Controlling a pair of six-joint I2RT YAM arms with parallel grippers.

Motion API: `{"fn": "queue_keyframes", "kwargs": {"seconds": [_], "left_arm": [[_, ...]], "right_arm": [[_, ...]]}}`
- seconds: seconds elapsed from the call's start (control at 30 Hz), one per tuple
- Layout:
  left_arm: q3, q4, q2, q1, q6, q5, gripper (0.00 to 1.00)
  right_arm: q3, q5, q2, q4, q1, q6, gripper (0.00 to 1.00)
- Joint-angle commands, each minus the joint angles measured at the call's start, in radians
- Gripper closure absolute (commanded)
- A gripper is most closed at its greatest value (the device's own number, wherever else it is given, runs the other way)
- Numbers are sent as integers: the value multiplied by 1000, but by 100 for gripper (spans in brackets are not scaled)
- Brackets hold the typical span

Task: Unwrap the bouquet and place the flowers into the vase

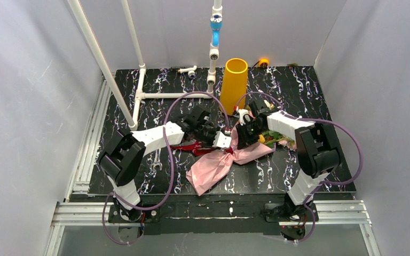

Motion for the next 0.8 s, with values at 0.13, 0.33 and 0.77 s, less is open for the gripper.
{"fn": "queue_keyframes", "kwargs": {"seconds": [0.13, 0.33, 0.77], "left_arm": [[17, 28, -104, -60, -50, -12, 100], [28, 70, -175, -60, -292, -16, 100], [-62, 79, -318, -123, -379, 27, 100]], "right_arm": [[-19, 157, 145, -19, 28, 22, 91], [24, 221, 201, -69, 43, 30, 99], [49, 267, 224, -99, 44, 9, 99]]}}
